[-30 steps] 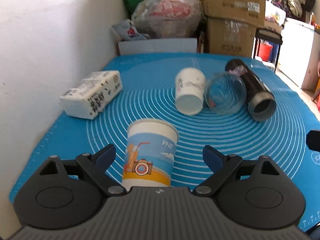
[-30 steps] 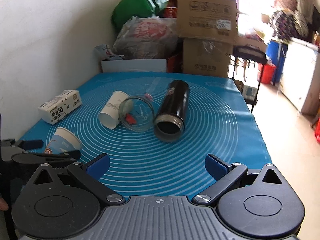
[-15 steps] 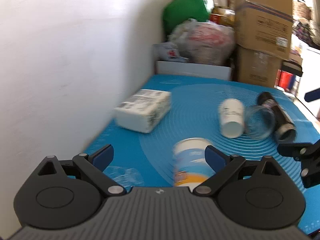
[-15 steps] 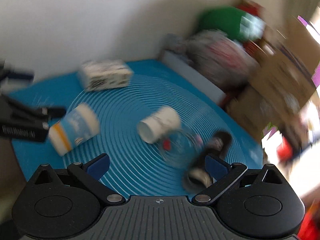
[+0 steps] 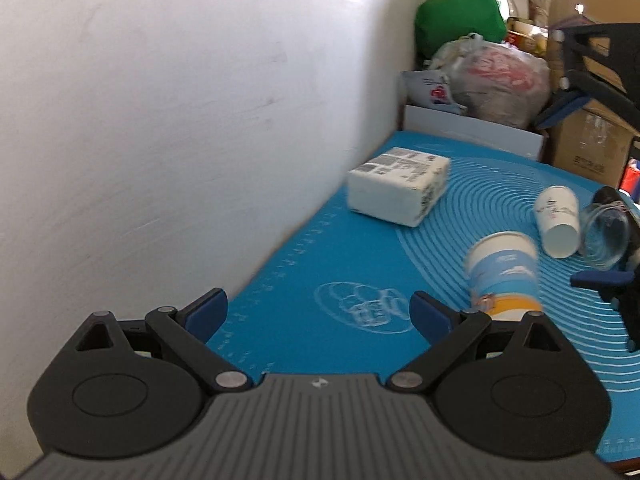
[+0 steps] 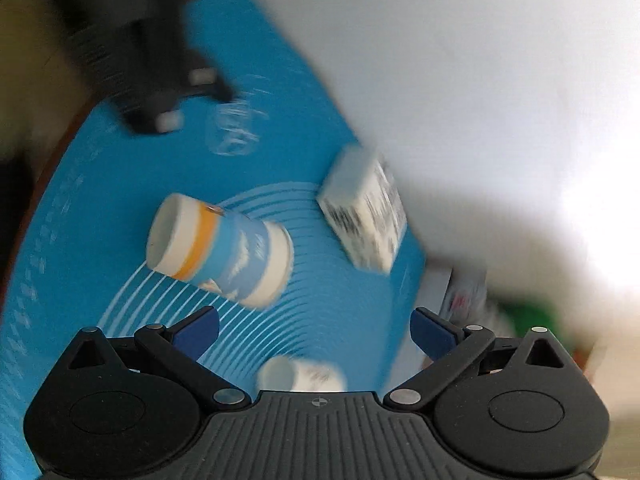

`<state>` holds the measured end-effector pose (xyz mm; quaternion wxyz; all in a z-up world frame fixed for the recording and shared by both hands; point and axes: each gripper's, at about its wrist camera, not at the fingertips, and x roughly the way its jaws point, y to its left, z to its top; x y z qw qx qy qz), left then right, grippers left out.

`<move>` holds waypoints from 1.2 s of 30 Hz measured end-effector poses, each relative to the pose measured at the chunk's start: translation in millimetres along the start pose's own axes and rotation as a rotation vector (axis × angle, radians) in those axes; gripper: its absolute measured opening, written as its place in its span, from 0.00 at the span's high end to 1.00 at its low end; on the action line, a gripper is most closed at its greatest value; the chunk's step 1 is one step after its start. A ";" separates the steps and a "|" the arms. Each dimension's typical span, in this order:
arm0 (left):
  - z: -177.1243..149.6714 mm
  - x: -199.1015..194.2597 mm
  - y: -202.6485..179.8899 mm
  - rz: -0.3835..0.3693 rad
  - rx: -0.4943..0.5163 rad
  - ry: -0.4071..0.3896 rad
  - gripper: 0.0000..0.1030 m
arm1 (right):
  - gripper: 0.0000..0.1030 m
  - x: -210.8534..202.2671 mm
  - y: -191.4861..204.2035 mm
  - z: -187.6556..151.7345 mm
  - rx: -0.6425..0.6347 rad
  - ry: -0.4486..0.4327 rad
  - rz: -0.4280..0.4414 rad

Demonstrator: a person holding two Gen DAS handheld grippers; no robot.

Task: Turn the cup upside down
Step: 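Close the right gripper around the body of the lying cup, then rotate the cup with the right gripper until its bottom faces up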

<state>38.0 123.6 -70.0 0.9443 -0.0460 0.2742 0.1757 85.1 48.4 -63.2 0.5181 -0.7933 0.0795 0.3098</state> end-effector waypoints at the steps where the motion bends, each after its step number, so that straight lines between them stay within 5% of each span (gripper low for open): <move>1: -2.7 0.6 2.8 0.005 -0.004 0.005 0.06 | 0.00 0.5 9.3 6.2 -0.113 -0.008 -0.017; 7: -14.0 7.7 15.8 0.011 -0.026 0.044 0.06 | 0.00 10.2 42.2 27.7 -0.491 -0.045 -0.044; 14: -19.2 9.8 20.6 0.003 -0.026 0.055 0.06 | 0.01 26.3 73.1 32.7 -0.730 -0.048 -0.028; 32: -19.1 20.5 21.7 0.003 -0.040 0.075 0.06 | 0.44 42.2 67.1 51.2 -0.763 -0.091 -0.039; 36: -18.2 20.2 24.1 0.007 -0.046 0.072 0.06 | 0.45 41.7 65.8 55.9 -0.737 -0.083 -0.038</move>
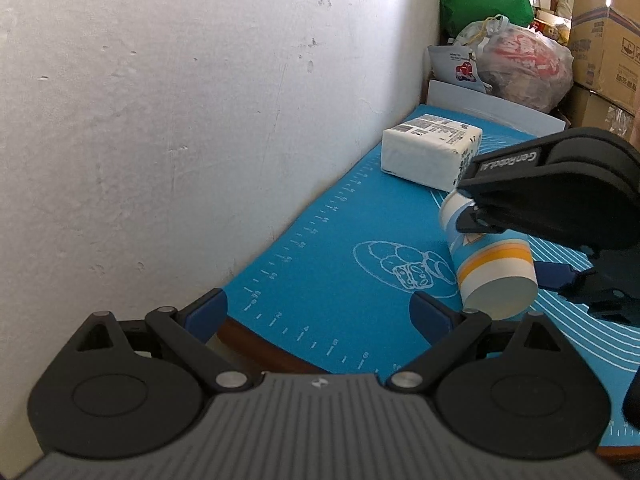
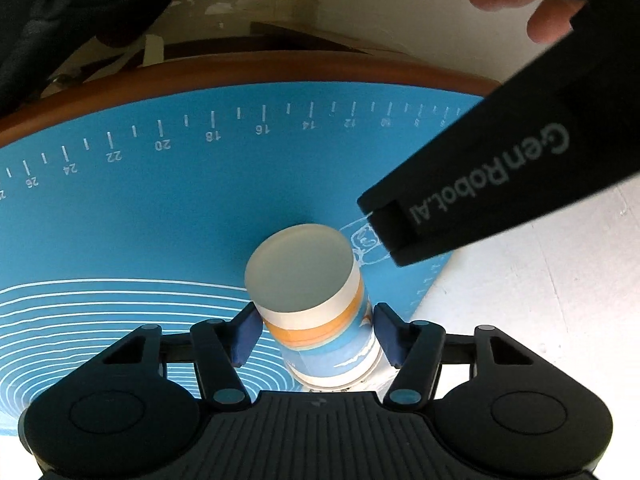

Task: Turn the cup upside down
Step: 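Rotate the cup with the right gripper until its bottom faces up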

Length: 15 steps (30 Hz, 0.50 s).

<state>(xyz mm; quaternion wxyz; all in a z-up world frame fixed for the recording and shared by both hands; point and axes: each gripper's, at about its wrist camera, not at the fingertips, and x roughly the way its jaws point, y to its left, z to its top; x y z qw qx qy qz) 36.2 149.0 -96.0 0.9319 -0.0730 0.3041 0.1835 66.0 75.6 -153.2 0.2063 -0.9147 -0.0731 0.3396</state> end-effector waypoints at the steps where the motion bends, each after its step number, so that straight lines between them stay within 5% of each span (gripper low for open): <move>1: 0.5 0.0 0.7 0.001 -0.002 -0.001 0.06 | 0.45 0.6 -0.4 -1.8 0.015 0.007 0.009; 6: 3.4 -1.5 0.6 -0.001 -0.004 -0.008 0.06 | 0.45 0.6 -3.2 -16.4 0.099 0.025 0.015; 15: 18.2 -5.4 -12.1 -0.031 0.022 -0.045 0.06 | 0.45 -14.7 -23.8 -73.5 0.668 0.007 0.123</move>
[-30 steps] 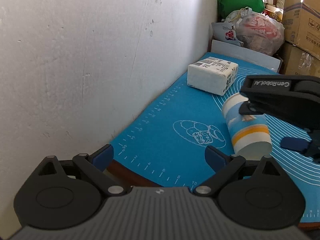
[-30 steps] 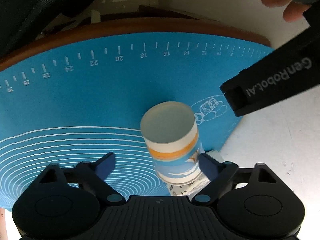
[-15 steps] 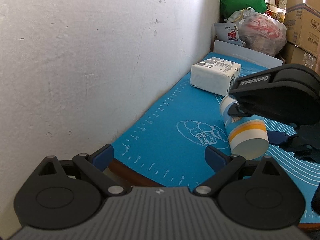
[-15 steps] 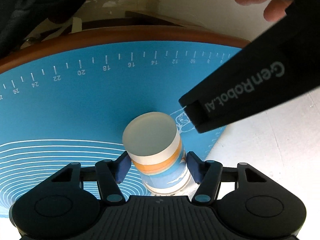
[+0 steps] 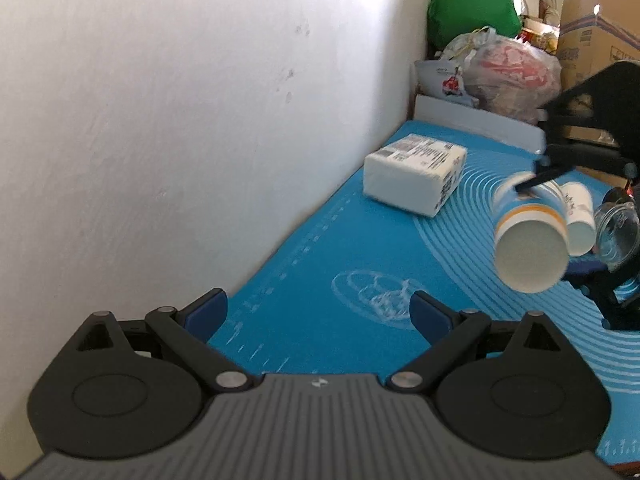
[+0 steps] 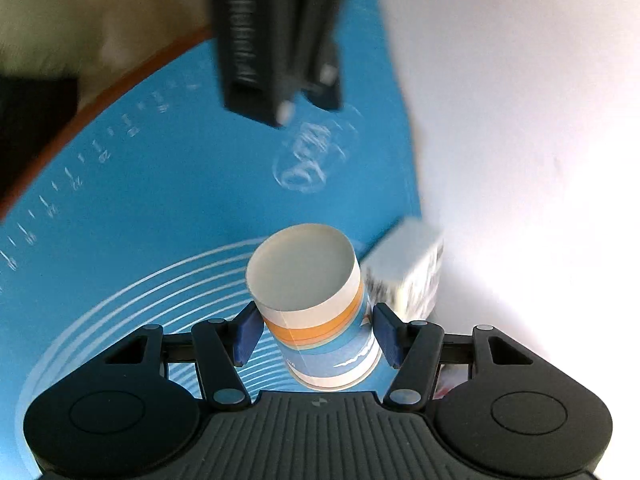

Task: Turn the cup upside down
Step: 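Rotate the cup with the right gripper until its bottom faces up, then lower the inverted cup rim-first onto the mat with the right gripper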

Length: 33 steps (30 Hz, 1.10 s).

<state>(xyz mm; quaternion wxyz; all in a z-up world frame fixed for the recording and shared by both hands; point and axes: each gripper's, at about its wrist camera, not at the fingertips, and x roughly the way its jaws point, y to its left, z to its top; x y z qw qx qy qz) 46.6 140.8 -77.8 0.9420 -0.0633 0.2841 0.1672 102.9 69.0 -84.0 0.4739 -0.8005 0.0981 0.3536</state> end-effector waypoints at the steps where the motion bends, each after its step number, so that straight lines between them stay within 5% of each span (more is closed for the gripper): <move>1: 2.2 -0.1 -2.2 -0.003 0.002 -0.006 0.06 | 0.45 -3.4 -5.6 -7.5 0.073 -0.002 0.018; 11: 25.8 -2.3 -43.6 -0.074 0.055 -0.068 0.06 | 0.45 -25.6 -33.4 -106.0 0.868 -0.056 0.116; 20: 37.2 -0.2 -85.8 -0.149 0.091 -0.115 0.06 | 0.45 -31.3 16.0 -161.1 1.408 -0.073 0.174; 23: 36.7 0.8 -97.1 -0.165 0.098 -0.123 0.06 | 0.45 -25.3 30.6 -176.6 1.581 -0.090 0.133; 26: 33.2 2.6 -104.9 -0.172 0.101 -0.119 0.06 | 0.45 -17.5 45.0 -191.8 1.744 -0.113 0.115; 33: 23.4 8.8 -115.2 -0.177 0.123 -0.101 0.06 | 0.45 5.4 72.3 -203.0 1.907 -0.092 0.067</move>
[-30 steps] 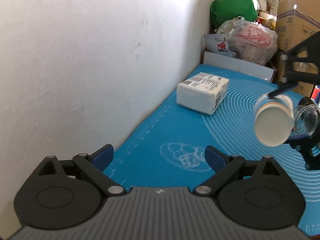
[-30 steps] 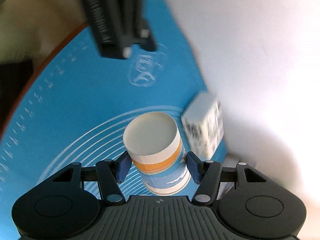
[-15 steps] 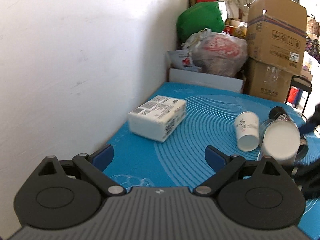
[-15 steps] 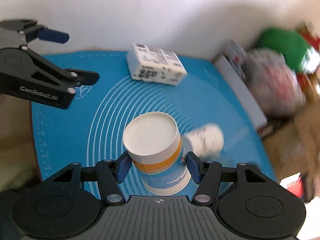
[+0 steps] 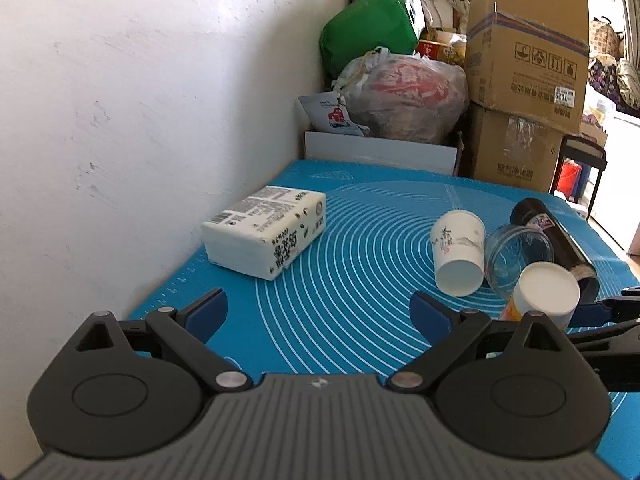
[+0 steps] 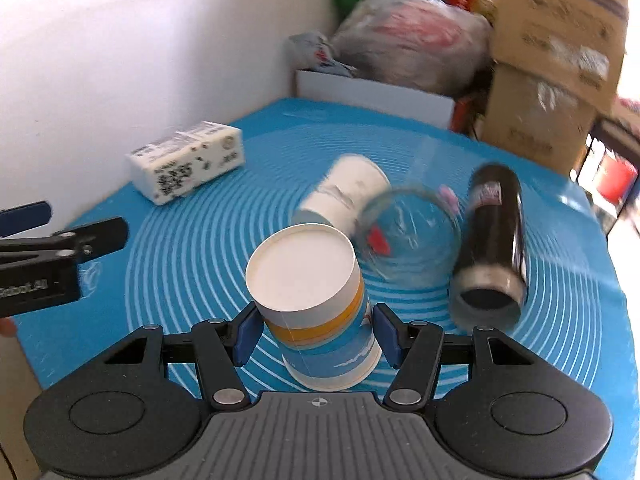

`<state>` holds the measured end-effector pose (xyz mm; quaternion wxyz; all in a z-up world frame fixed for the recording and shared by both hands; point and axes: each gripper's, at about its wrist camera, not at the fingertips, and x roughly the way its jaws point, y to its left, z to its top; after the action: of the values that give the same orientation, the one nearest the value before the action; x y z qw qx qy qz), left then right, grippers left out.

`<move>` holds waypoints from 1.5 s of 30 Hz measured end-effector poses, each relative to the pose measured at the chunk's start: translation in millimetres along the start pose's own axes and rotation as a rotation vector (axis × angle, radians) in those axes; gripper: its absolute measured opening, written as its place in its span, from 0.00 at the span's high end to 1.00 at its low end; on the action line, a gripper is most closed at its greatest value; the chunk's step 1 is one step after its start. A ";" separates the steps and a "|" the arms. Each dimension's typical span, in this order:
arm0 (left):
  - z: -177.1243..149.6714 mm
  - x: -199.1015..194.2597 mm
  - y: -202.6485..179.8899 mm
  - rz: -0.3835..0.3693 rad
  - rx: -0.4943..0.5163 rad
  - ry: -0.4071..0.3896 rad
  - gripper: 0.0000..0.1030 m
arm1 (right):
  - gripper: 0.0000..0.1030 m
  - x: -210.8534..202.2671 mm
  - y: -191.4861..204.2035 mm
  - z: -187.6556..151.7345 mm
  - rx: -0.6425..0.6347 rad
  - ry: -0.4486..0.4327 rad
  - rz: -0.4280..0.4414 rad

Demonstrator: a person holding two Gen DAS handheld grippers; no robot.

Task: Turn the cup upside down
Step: 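Lower the inverted cup rim-first onto the mat with the right gripper, then open the right gripper and pull it back from the cup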

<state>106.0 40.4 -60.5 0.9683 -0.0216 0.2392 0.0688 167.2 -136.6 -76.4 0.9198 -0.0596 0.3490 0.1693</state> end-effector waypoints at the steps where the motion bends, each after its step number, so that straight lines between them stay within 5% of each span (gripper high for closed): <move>1: -0.8 0.4 -1.2 0.000 0.004 0.002 0.06 | 0.46 1.0 -2.5 -2.6 0.015 -0.006 -0.001; 12: -4.1 0.0 -8.2 -0.015 0.027 0.016 0.06 | 0.45 4.4 -14.6 -10.1 0.097 -0.013 0.021; 19: -1.1 -6.4 -11.5 -0.035 0.027 0.033 0.06 | 0.21 -7.0 -19.0 -12.6 0.145 -0.031 0.021; 22: 0.0 -13.5 -12.4 -0.042 0.031 0.034 0.06 | 0.00 -21.0 -18.6 -13.9 0.157 -0.053 -0.004; 36: -9.1 -58.1 -17.2 -0.074 0.066 0.015 0.06 | 0.00 -108.7 -4.5 -47.2 0.131 -0.191 -0.064; 45: -20.0 -82.6 -20.3 -0.080 0.091 0.006 0.06 | 0.00 -137.2 -0.3 -72.9 0.195 -0.191 -0.042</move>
<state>27.4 8.7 -39.5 0.9695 0.0126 0.2439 0.0191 26.1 -190.4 -40.2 0.9535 0.0394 0.2735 0.1202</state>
